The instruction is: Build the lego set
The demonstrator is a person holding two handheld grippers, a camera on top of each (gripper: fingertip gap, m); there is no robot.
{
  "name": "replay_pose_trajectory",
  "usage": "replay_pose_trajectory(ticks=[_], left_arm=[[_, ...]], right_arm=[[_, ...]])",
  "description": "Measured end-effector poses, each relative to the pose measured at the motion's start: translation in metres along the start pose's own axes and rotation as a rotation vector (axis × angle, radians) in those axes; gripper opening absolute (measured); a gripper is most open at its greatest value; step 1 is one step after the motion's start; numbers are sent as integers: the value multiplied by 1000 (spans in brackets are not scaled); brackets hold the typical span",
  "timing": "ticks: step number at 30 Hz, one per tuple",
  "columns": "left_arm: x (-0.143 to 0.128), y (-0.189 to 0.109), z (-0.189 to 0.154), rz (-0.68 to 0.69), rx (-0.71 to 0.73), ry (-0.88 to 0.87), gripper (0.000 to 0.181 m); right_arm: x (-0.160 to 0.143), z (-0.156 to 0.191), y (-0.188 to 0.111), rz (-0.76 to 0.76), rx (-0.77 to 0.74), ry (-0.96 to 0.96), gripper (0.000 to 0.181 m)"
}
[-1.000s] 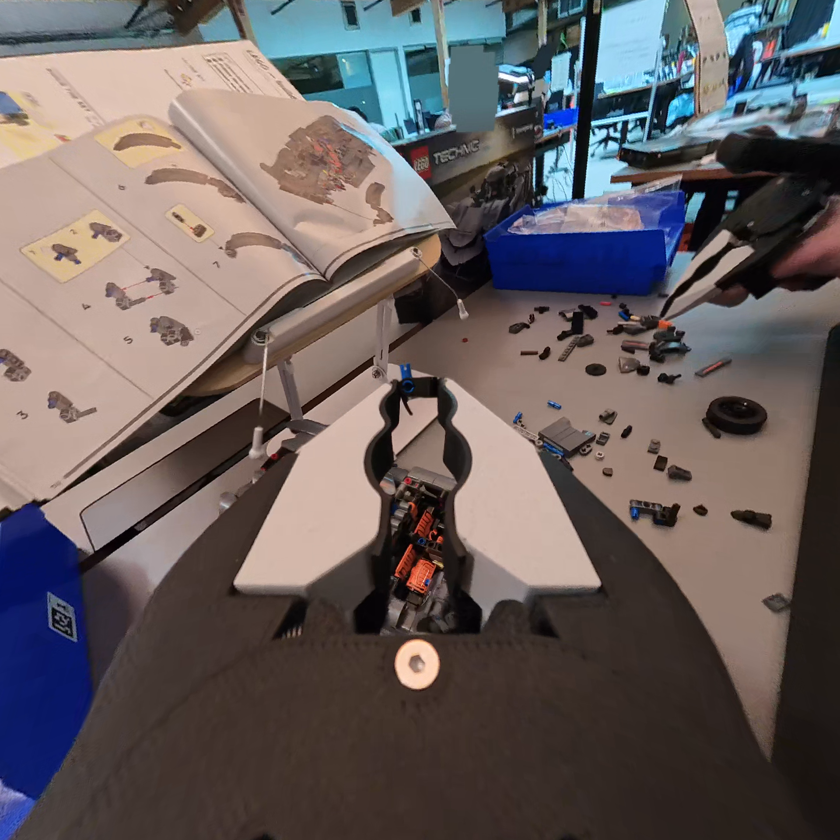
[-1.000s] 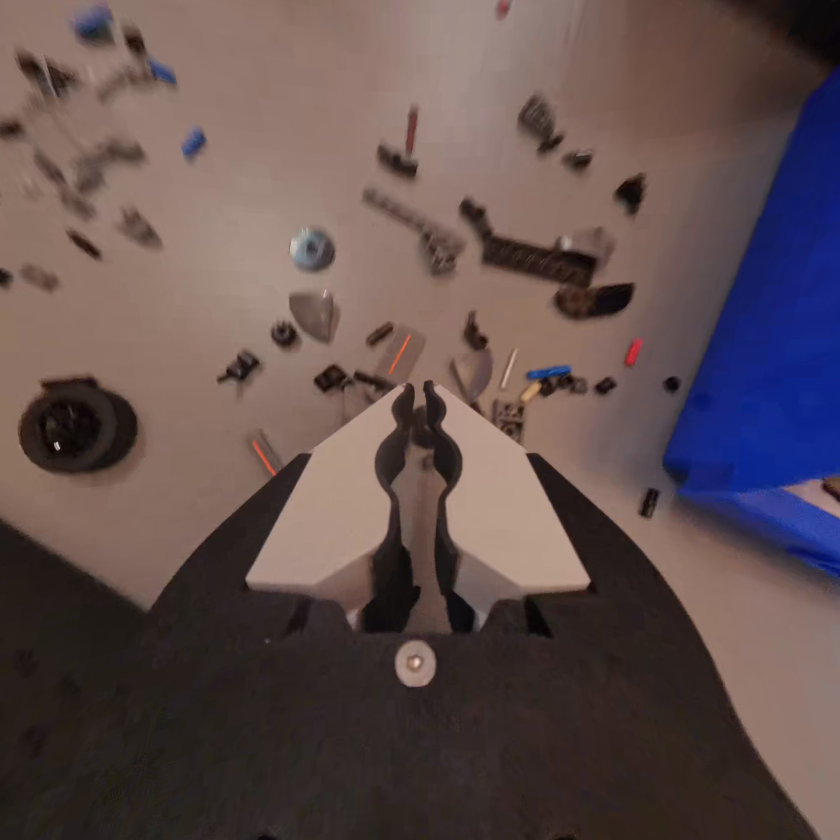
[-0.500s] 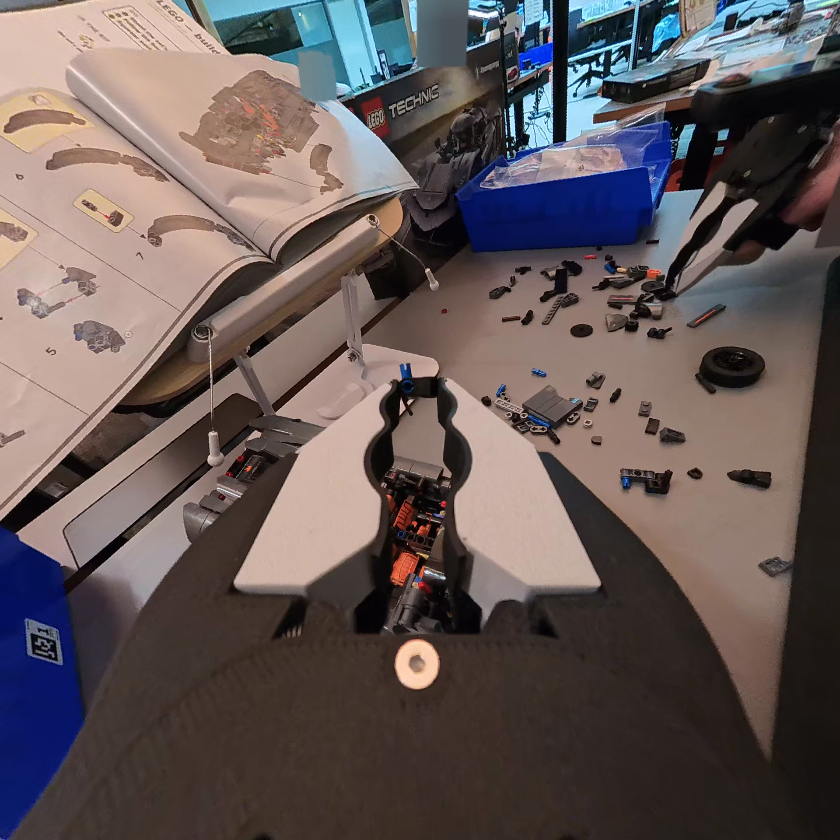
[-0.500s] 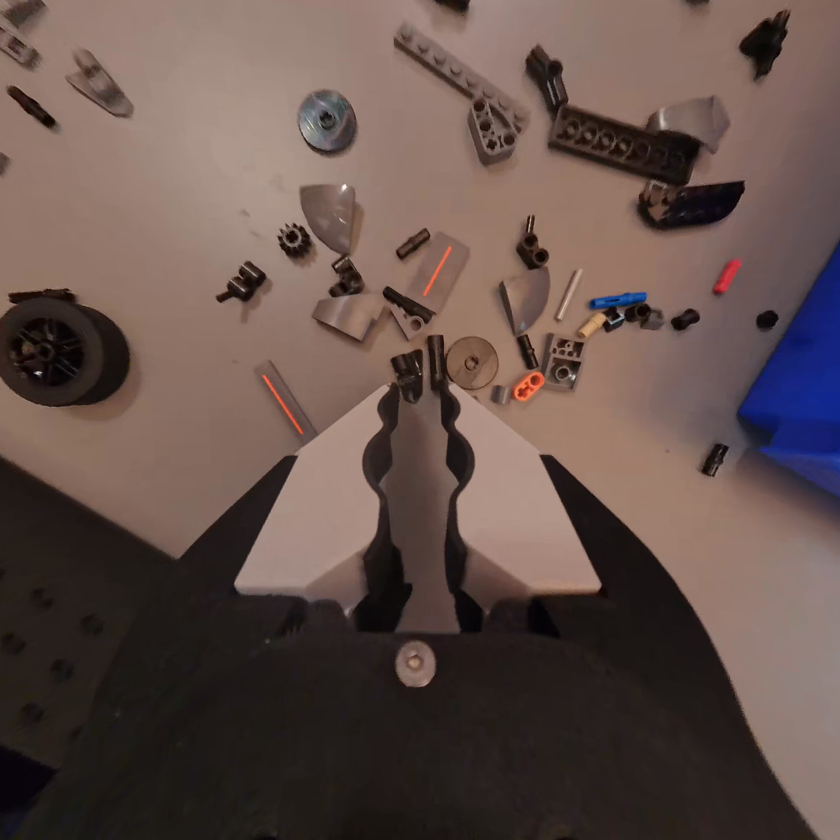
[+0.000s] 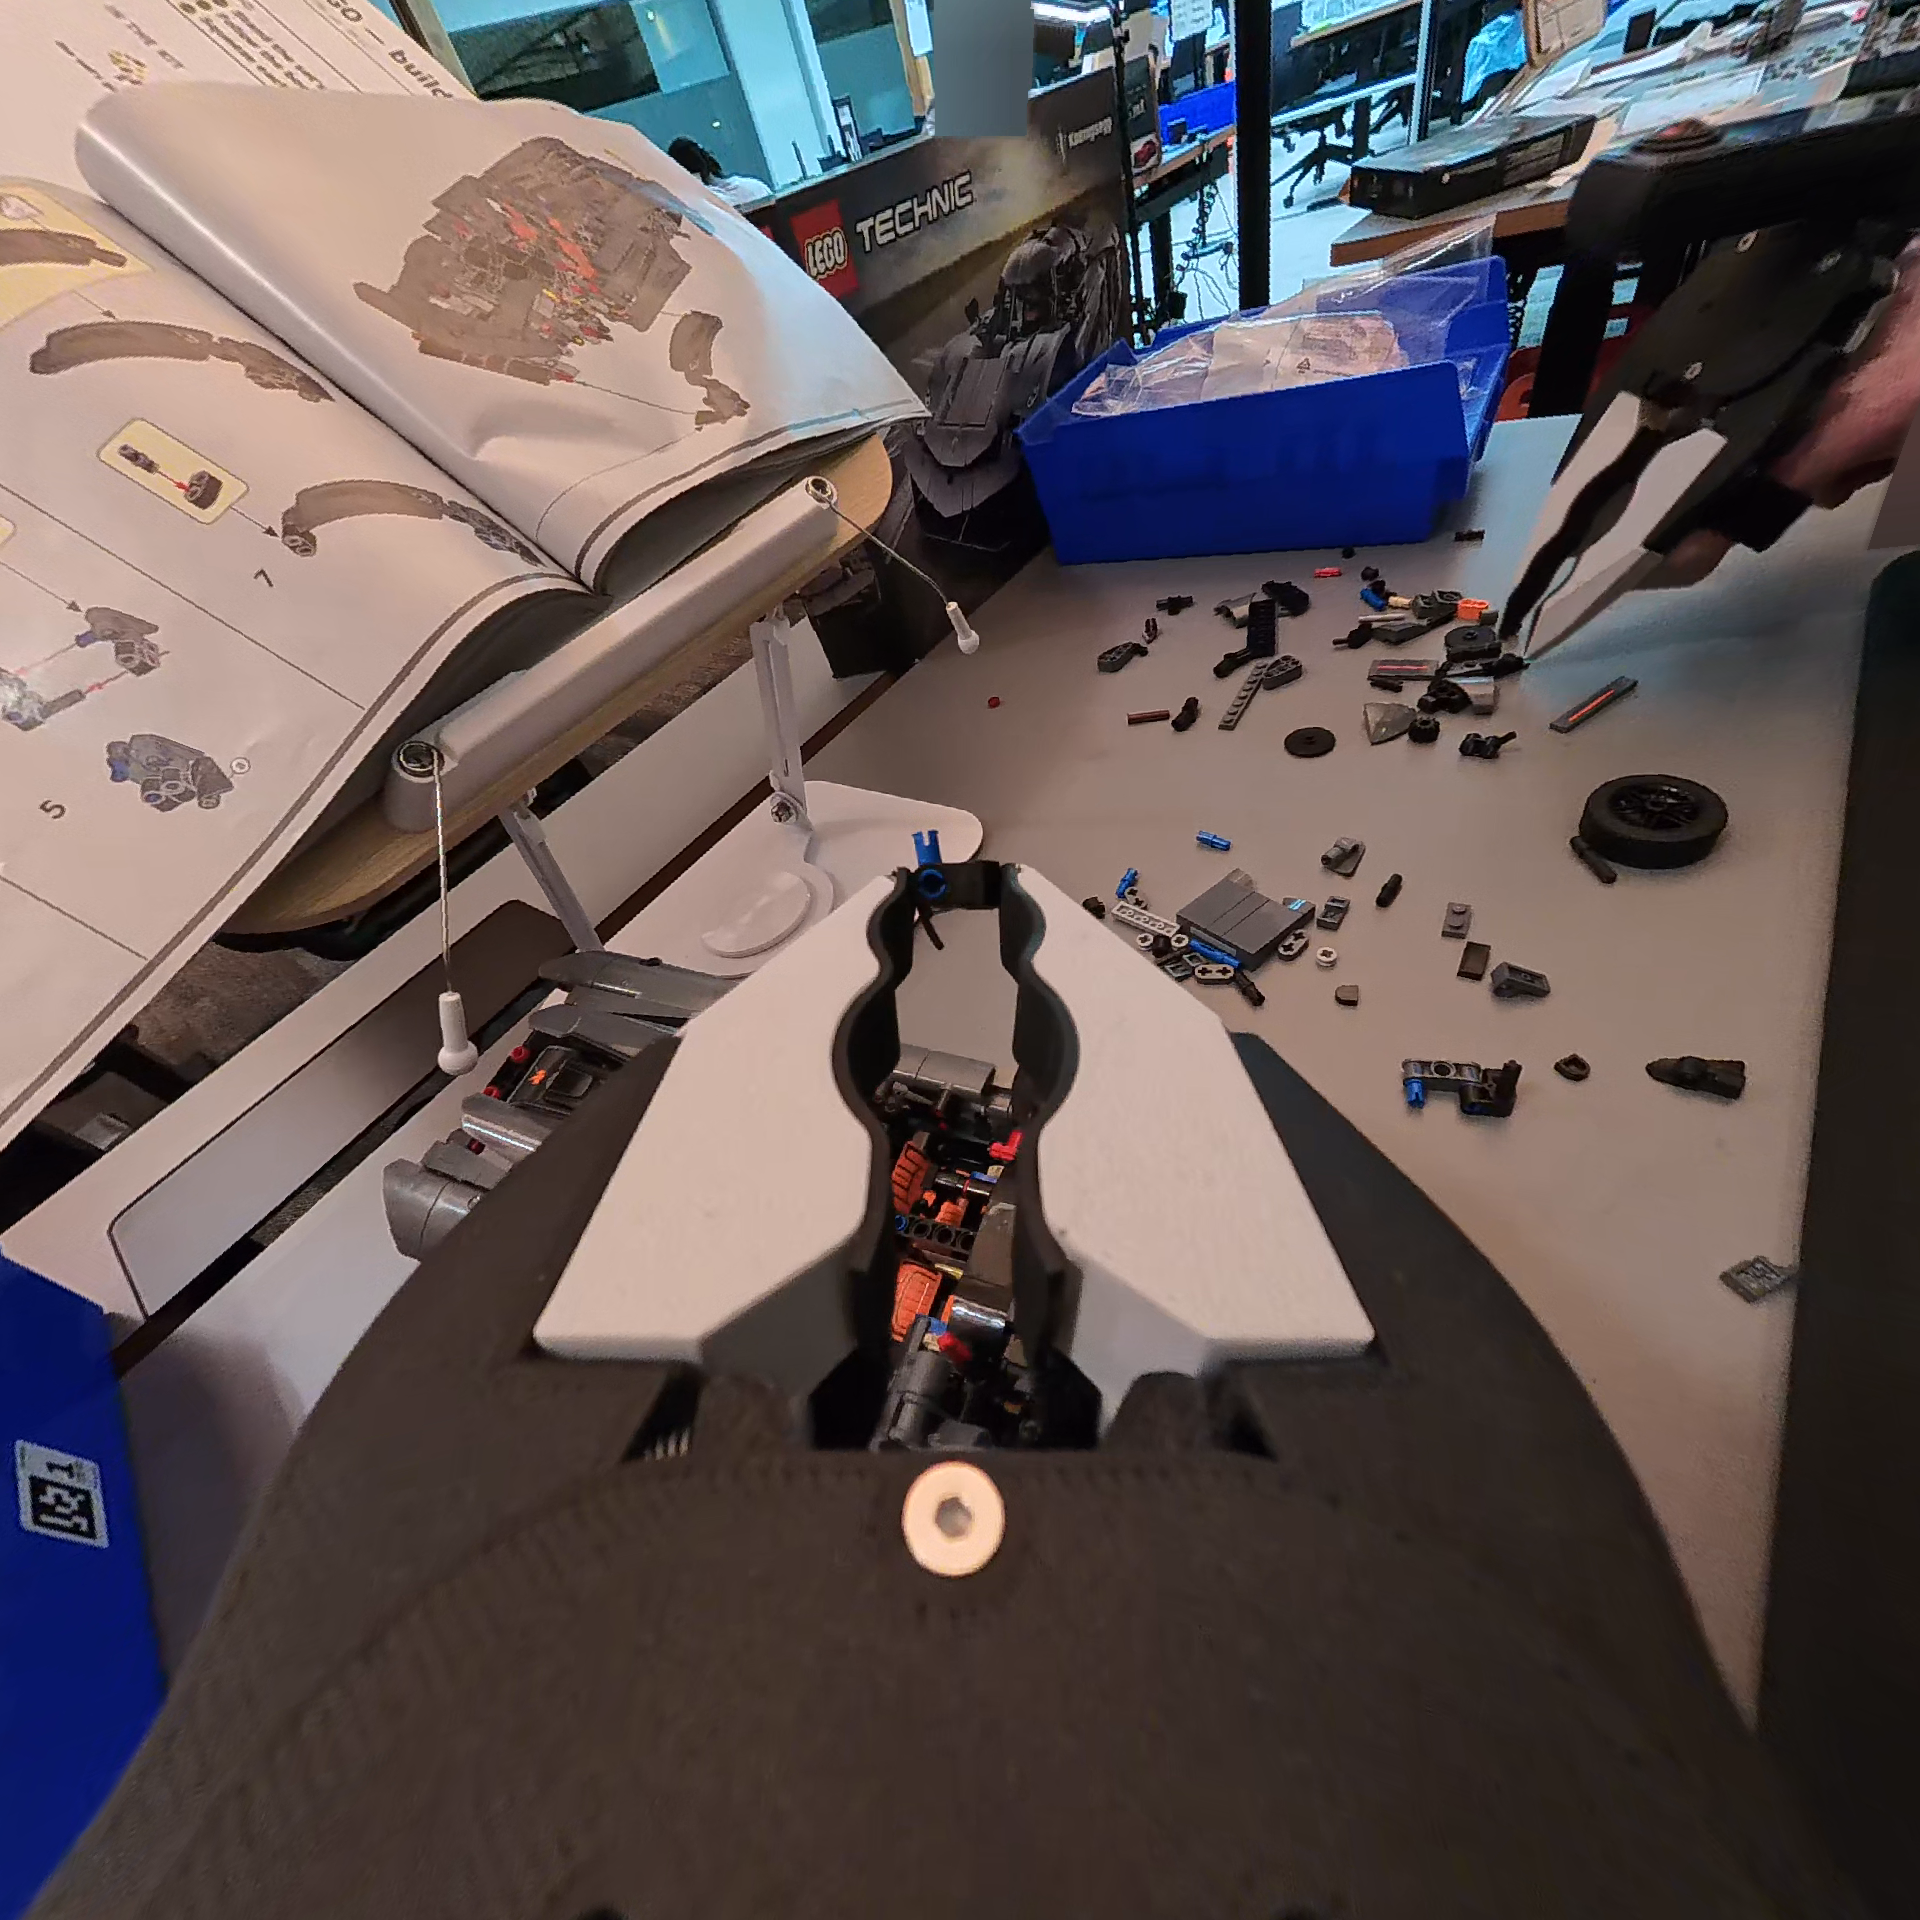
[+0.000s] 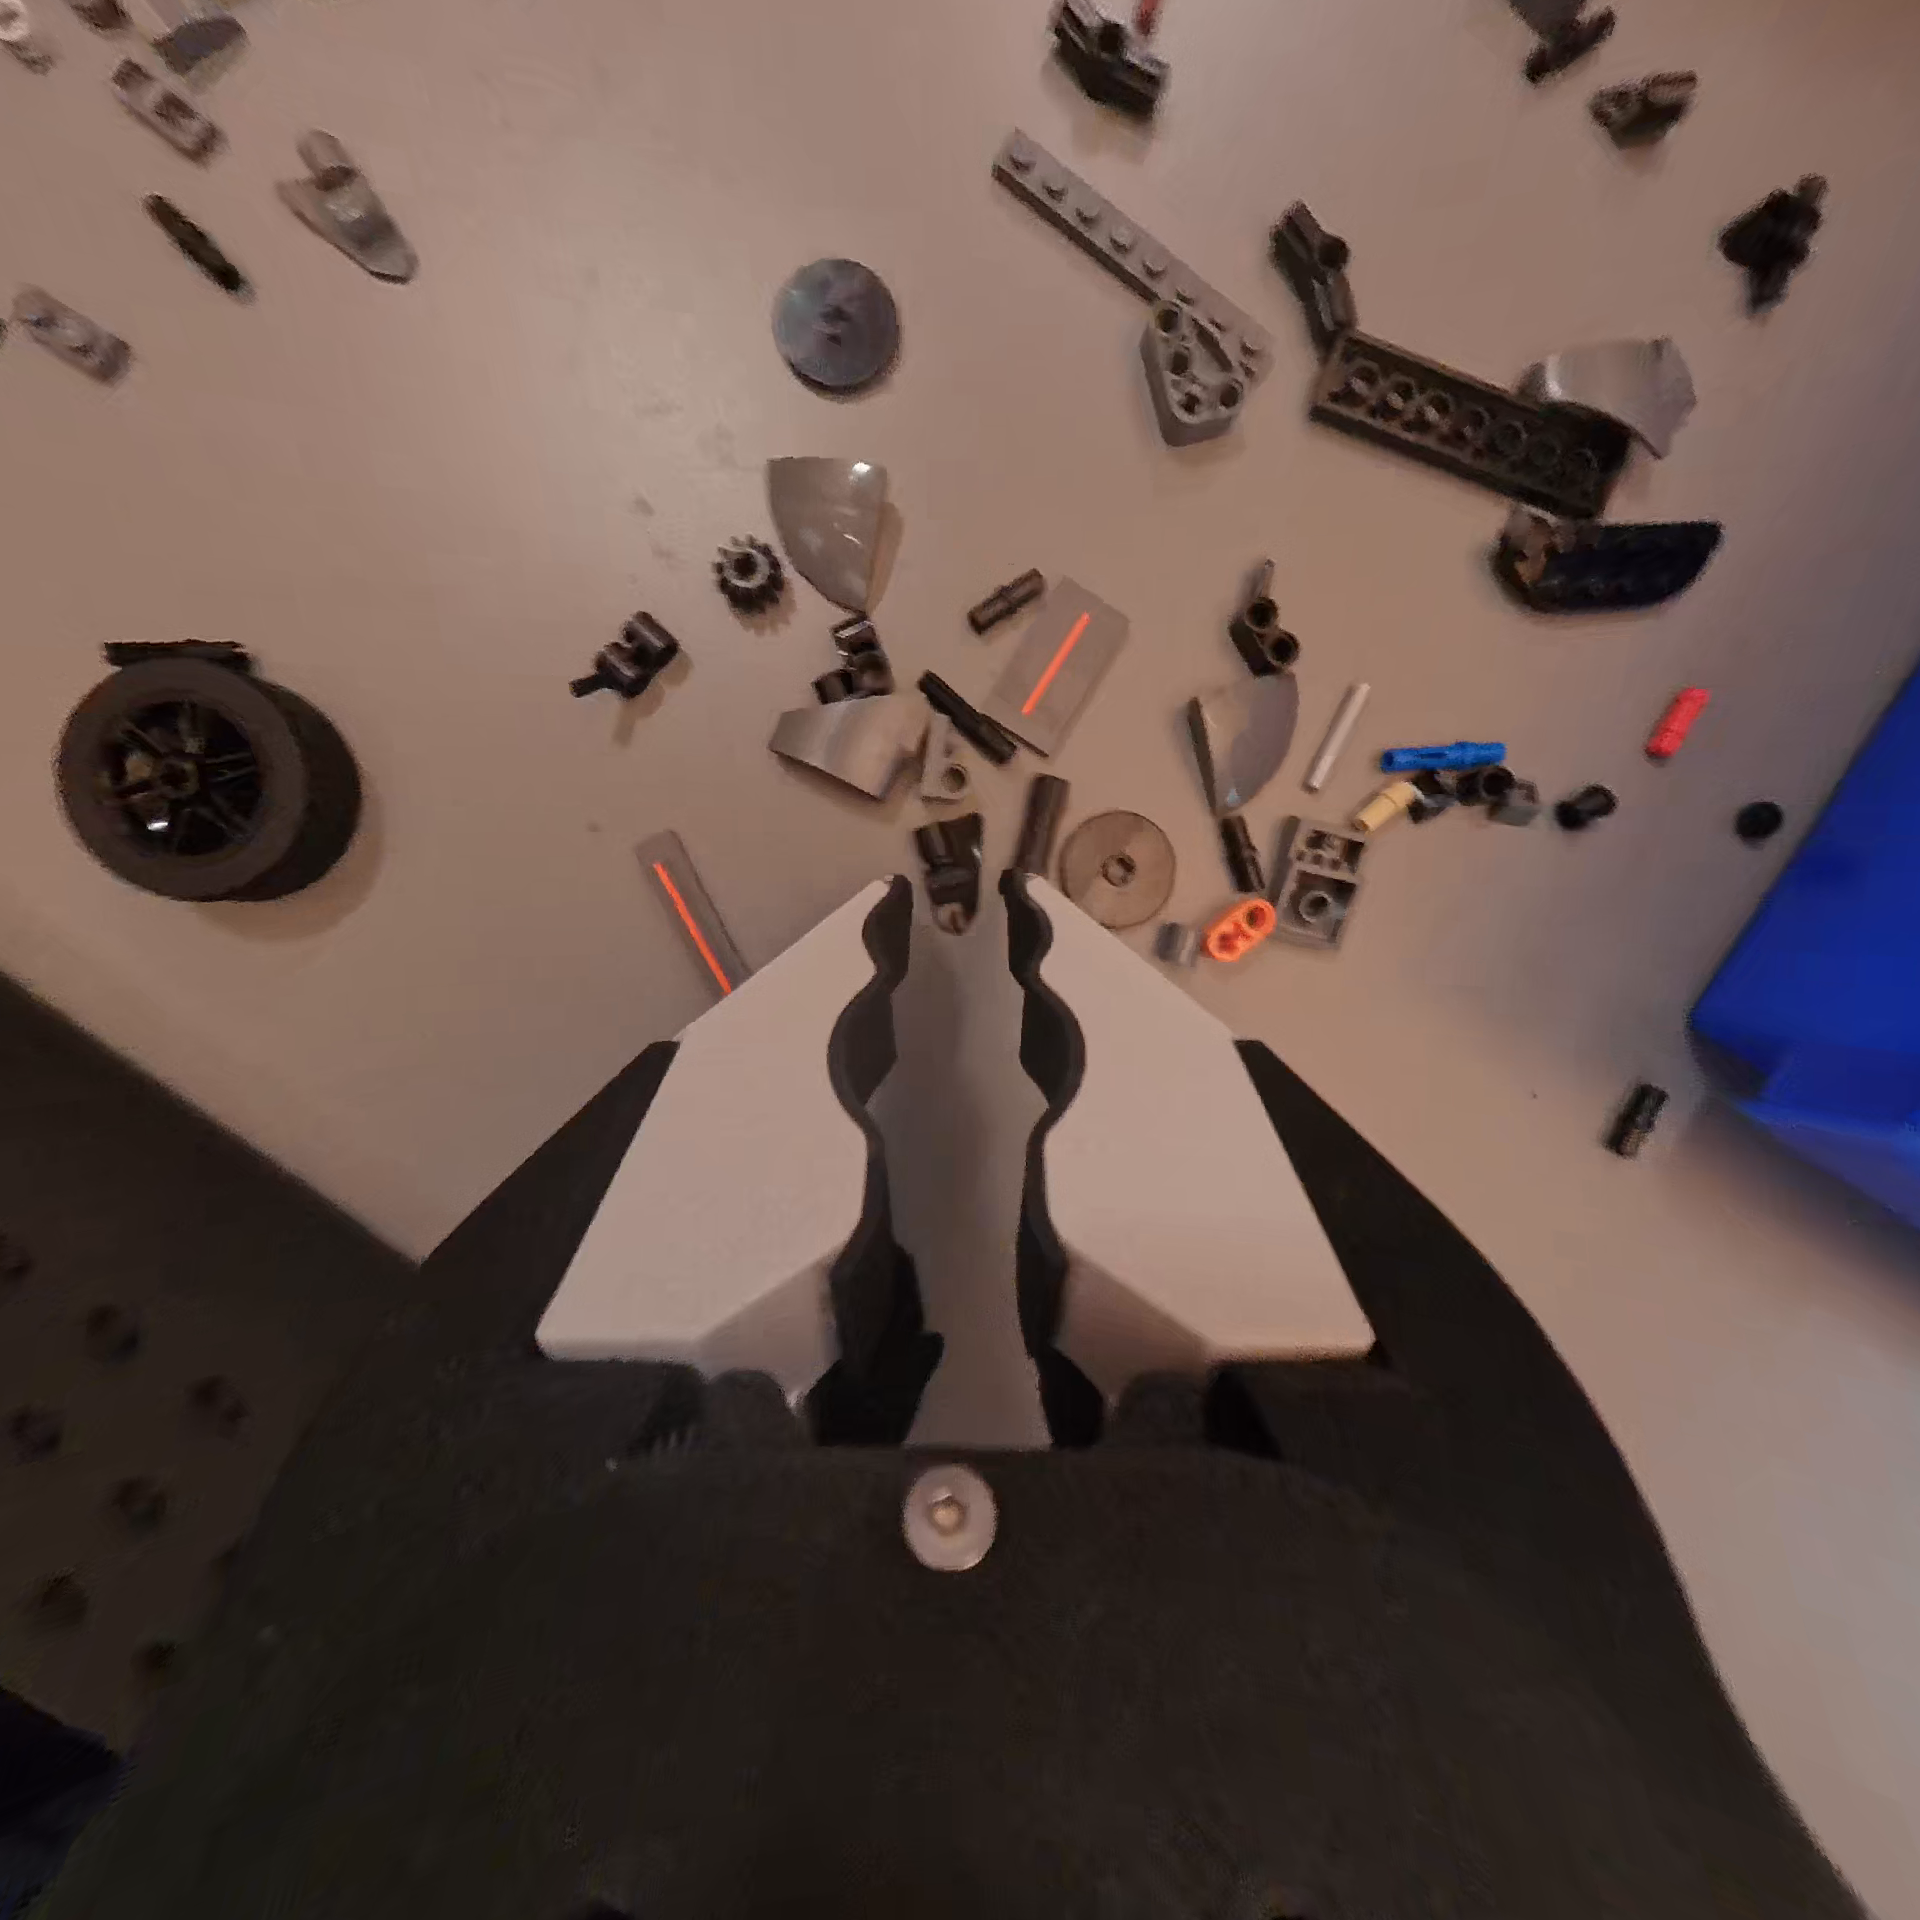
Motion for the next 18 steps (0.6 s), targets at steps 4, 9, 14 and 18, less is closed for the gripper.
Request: replay_pose_trajectory(ticks=[4,9,14,18], left_arm=[[0,0,0,-1,-1,0,13],[0,0,-1,-2,-9,-3,13],[-1,5,-11,7,-53,4,13],[-2,12,-32,25,-144,34,13]], right_arm=[[-3,2,8,29,17,-20,16],[-2,5,9,19,38,-39,6],[7,10,0,-25,52,-55,5],[38,35,-19,-129,87,-151,5]])
Point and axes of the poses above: each gripper's, where its closed fingertips meet, y out along the fingers, x out of its top, z = x × y across the jaws, the point moved 2 cm from there along -y, back along the fingers, and after that the axes turned 1 degree about y, right-handed, at the moved point
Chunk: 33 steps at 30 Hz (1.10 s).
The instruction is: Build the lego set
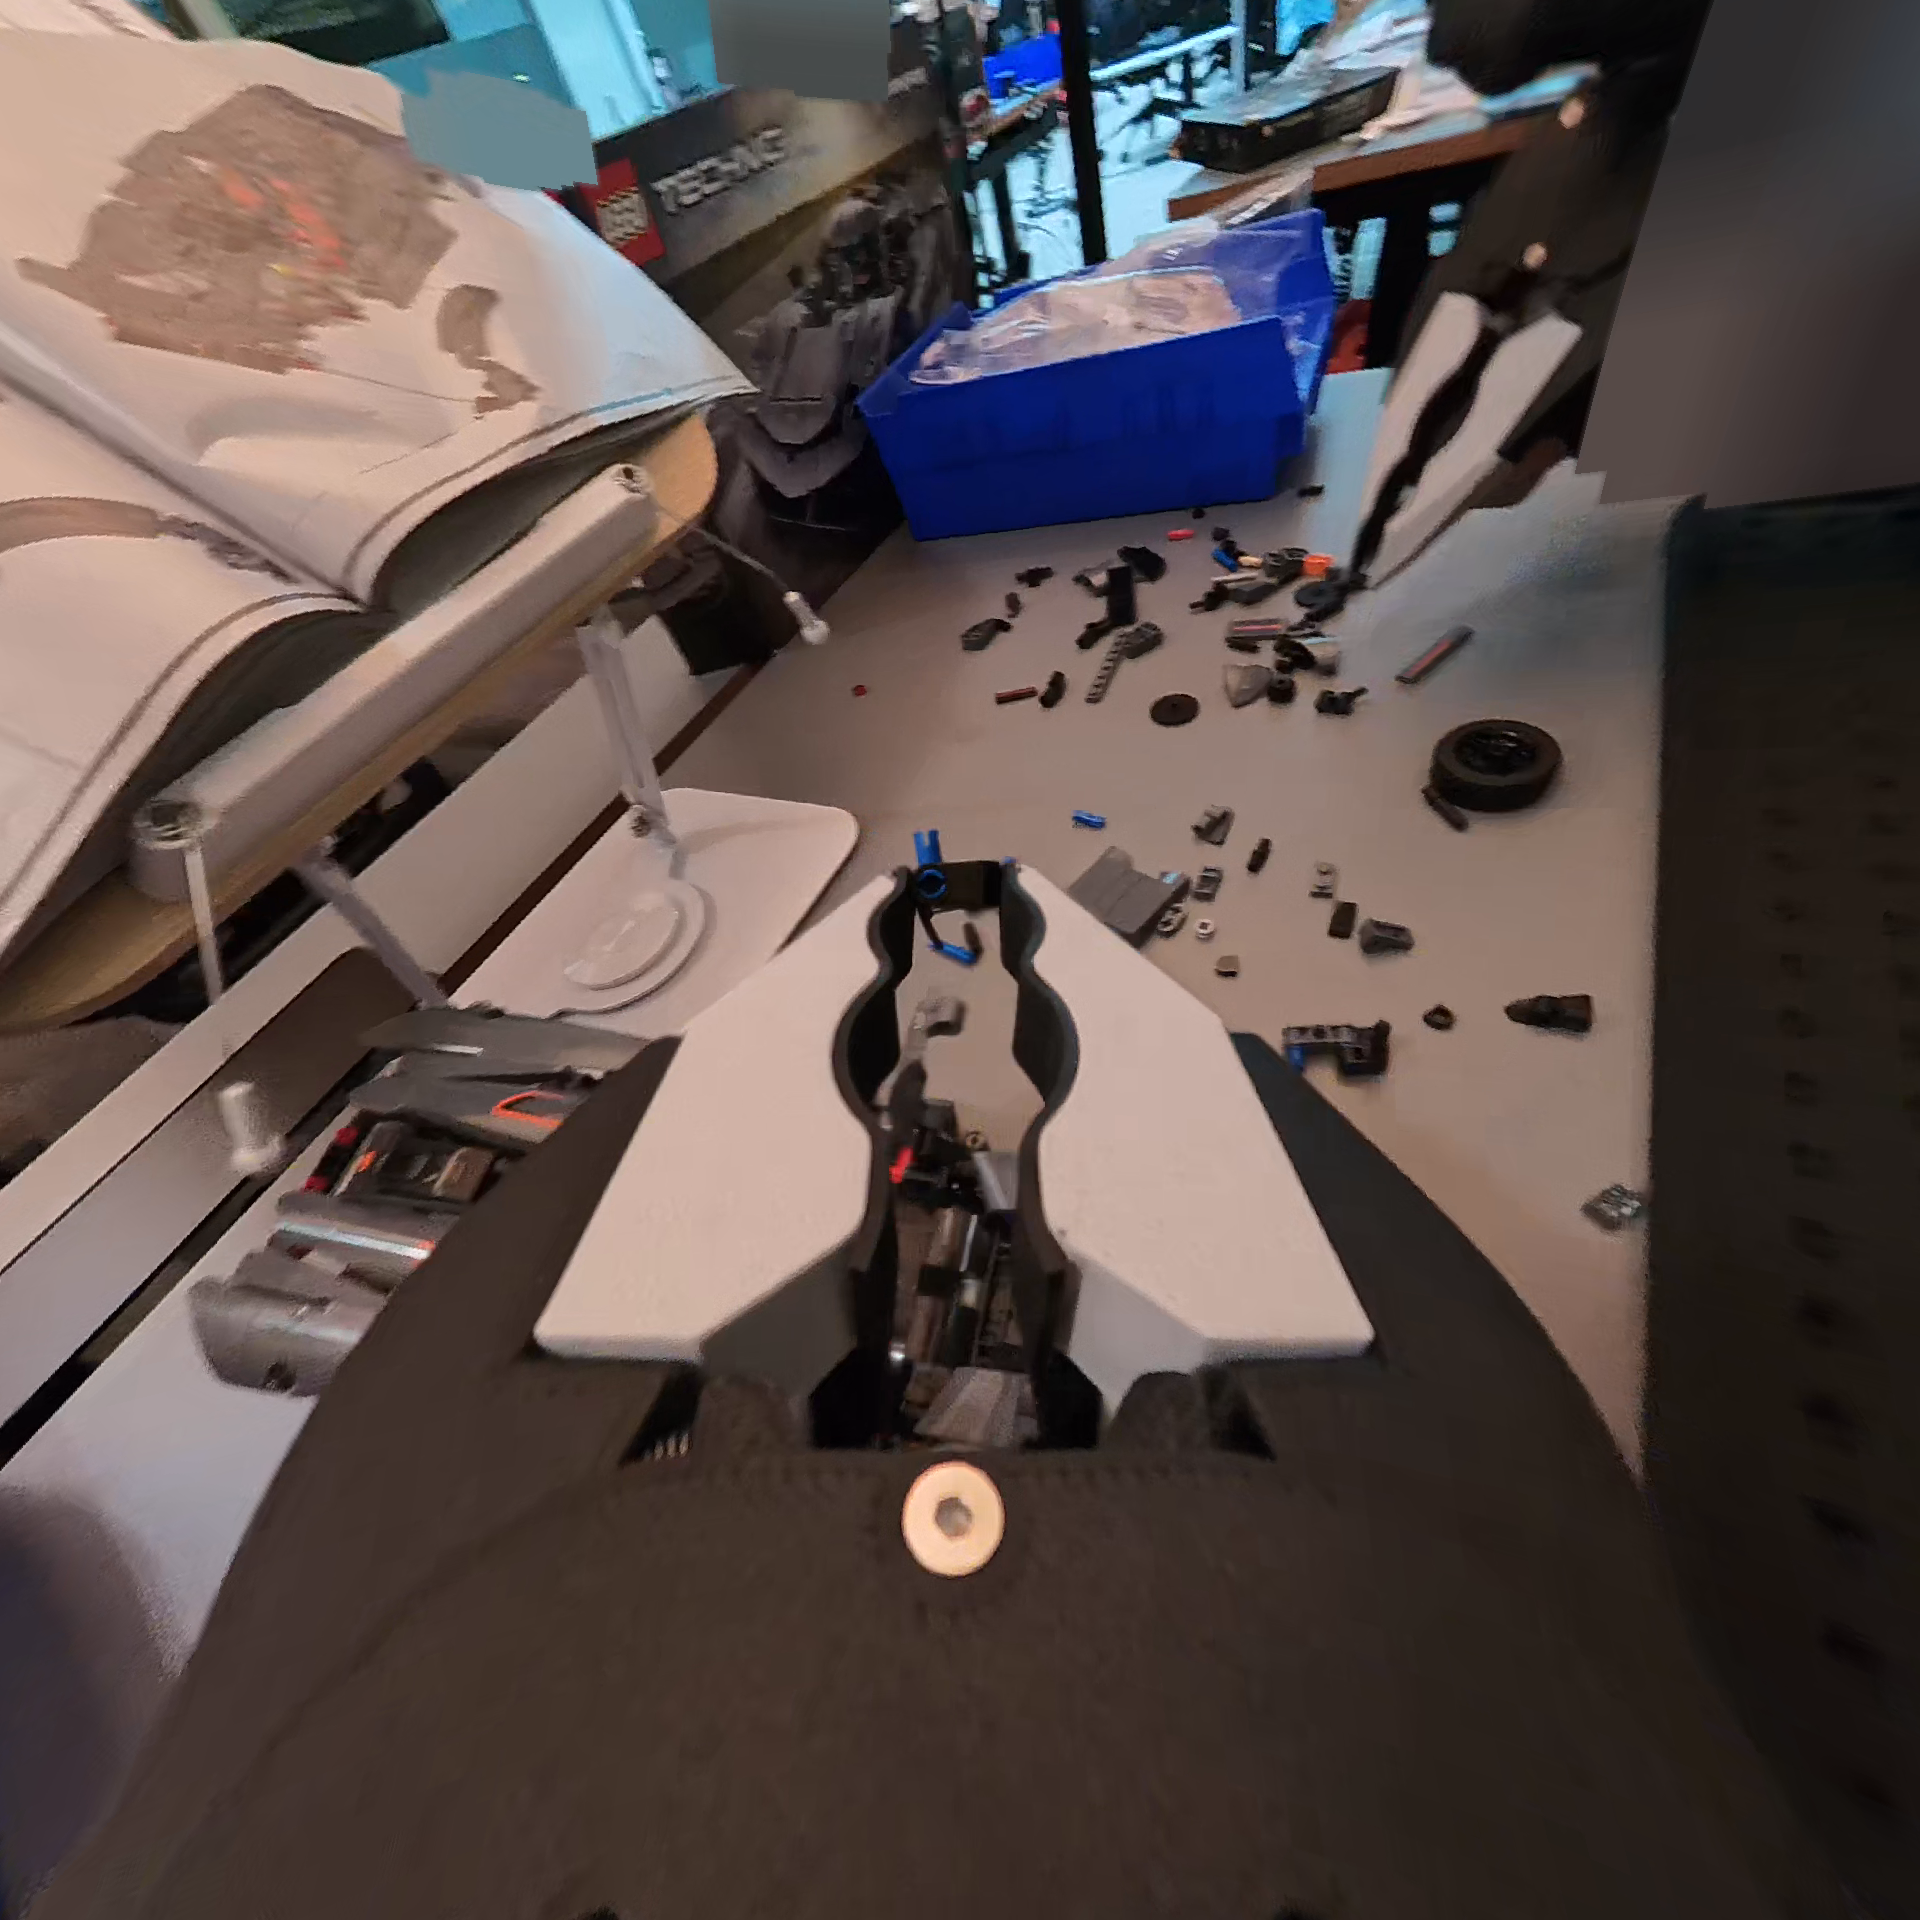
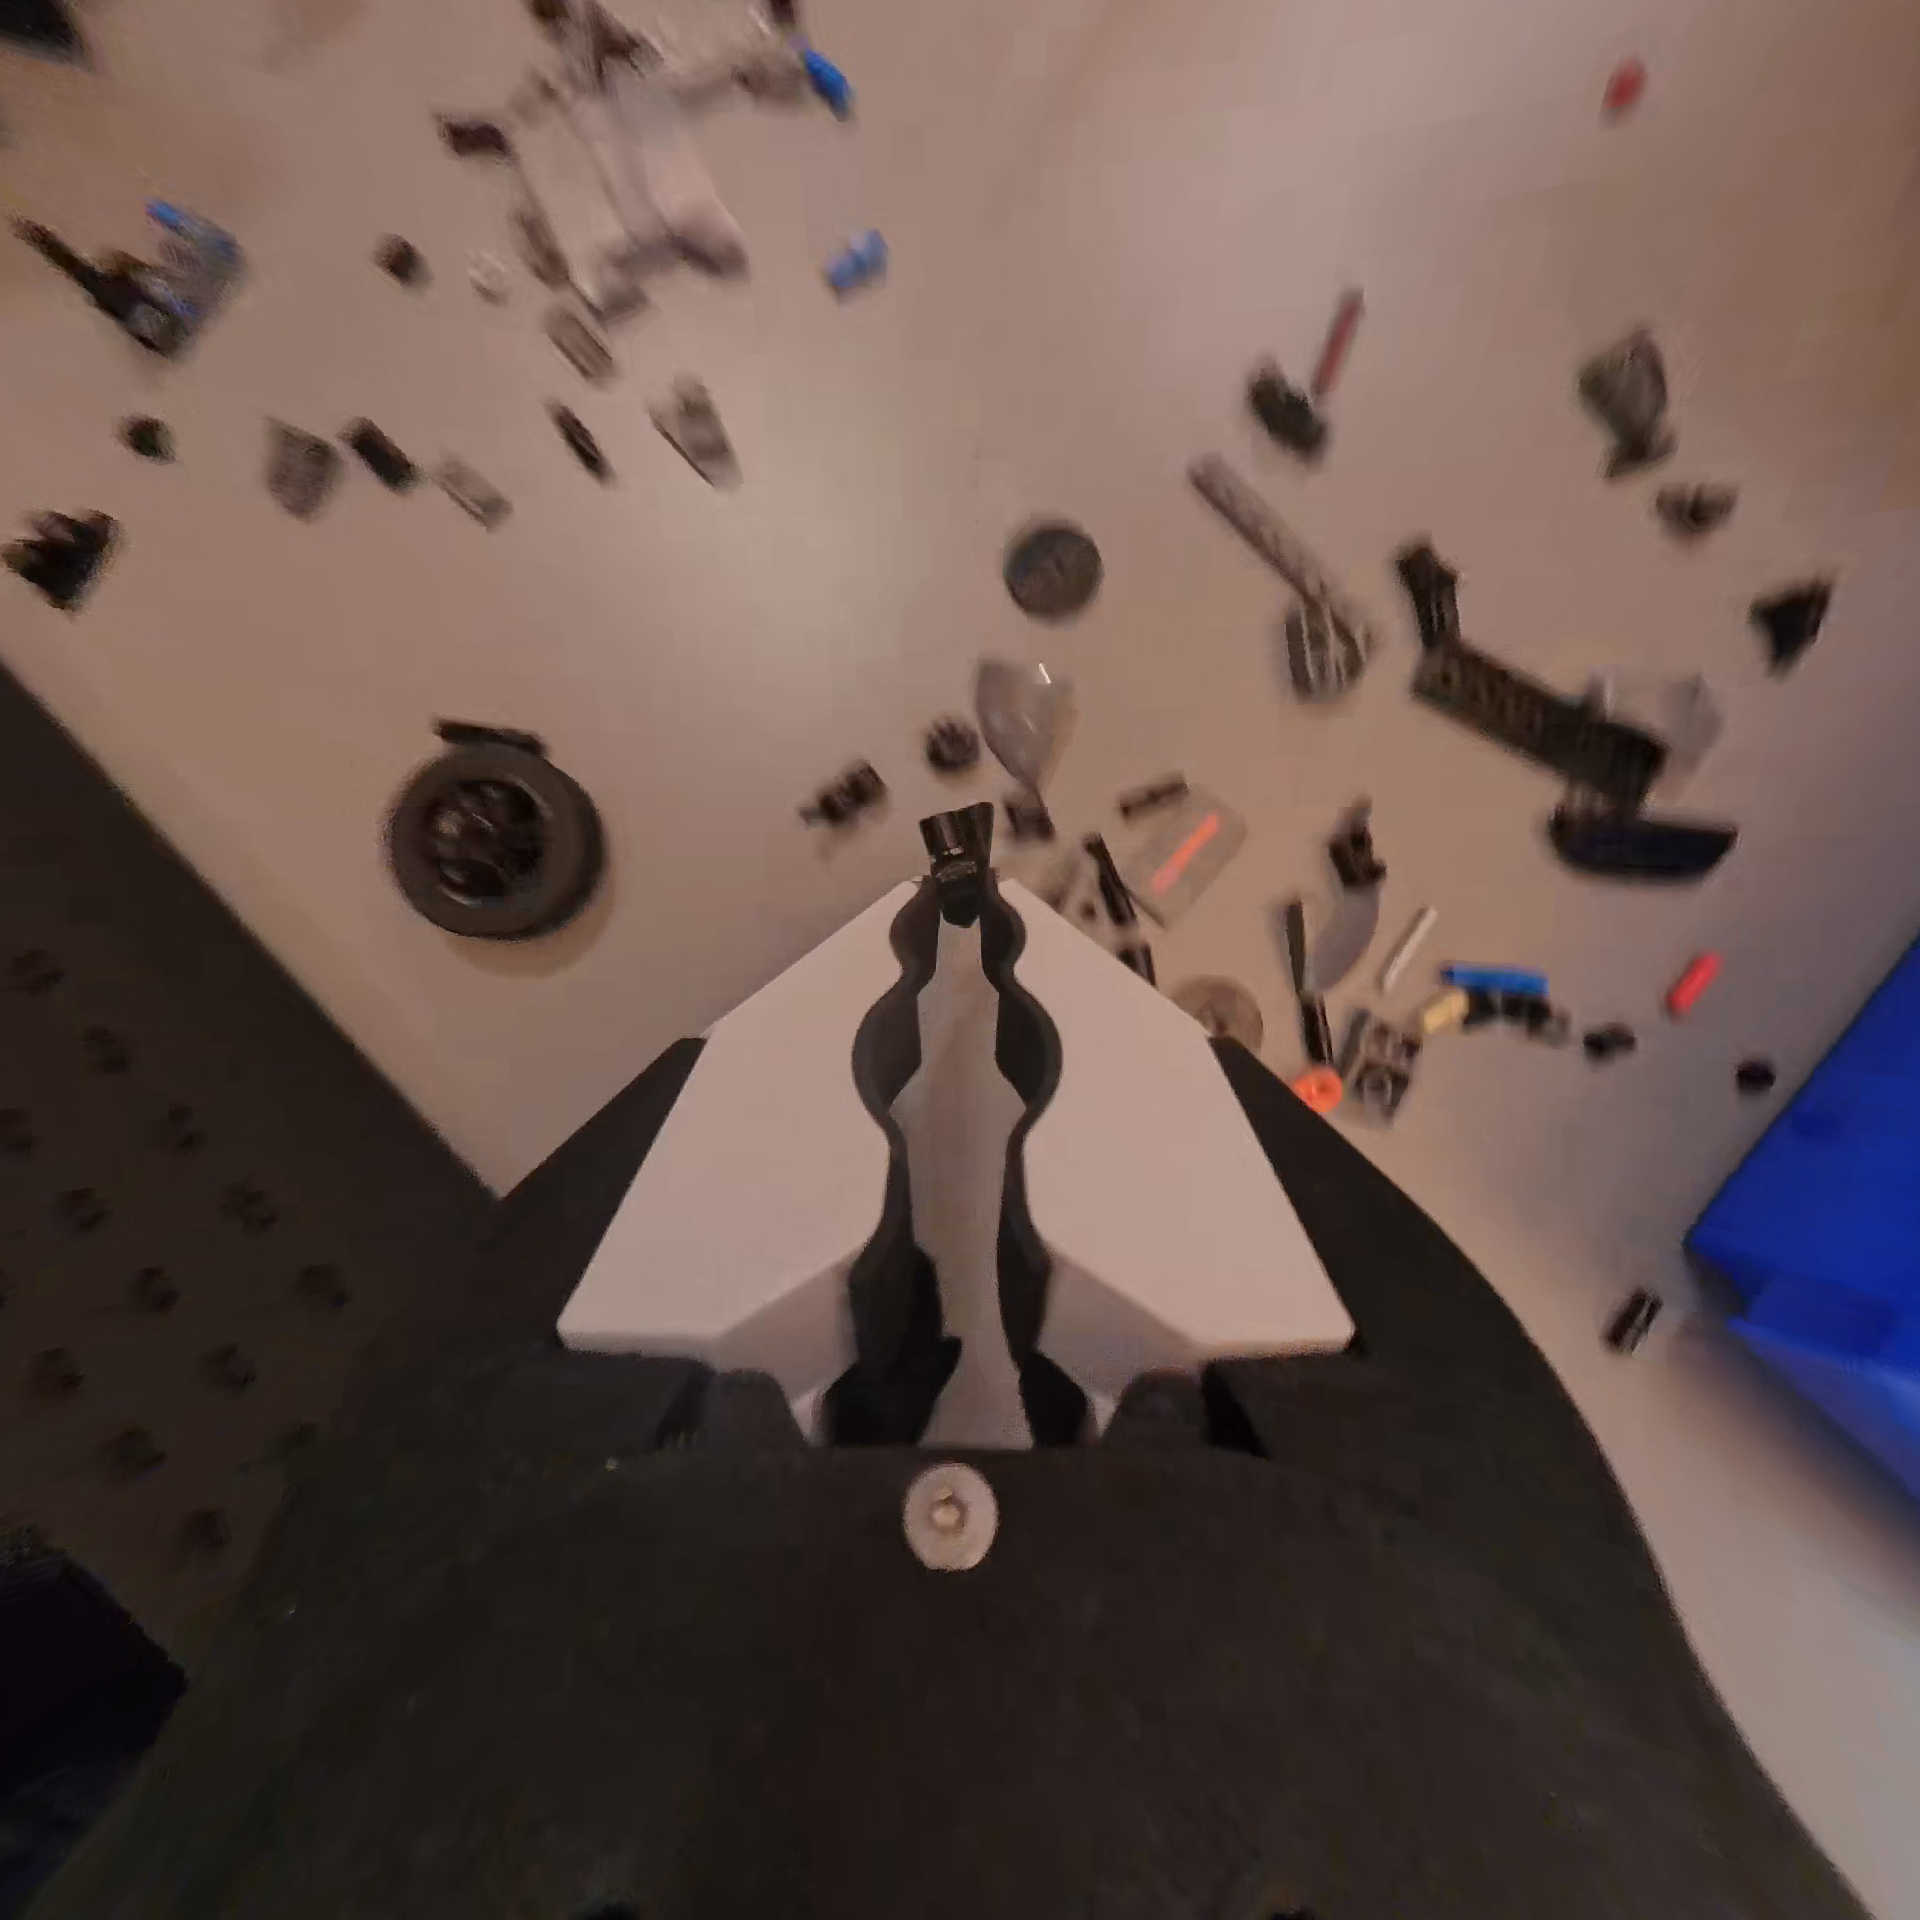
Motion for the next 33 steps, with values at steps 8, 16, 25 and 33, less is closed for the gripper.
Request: replay_pose_trajectory(ticks=[8,16,25,33], left_arm=[[0,15,-28,-16,-115,28,13],[-9,19,-37,47,-157,67,13],[-20,20,-50,124,-215,119,13],[-25,18,-55,136,-260,108,13]], right_arm=[[124,88,2,-277,132,-360,5],[165,129,39,-265,253,-534,5],[134,171,71,-213,494,-613,5],[127,184,80,-200,494,-703,5]])
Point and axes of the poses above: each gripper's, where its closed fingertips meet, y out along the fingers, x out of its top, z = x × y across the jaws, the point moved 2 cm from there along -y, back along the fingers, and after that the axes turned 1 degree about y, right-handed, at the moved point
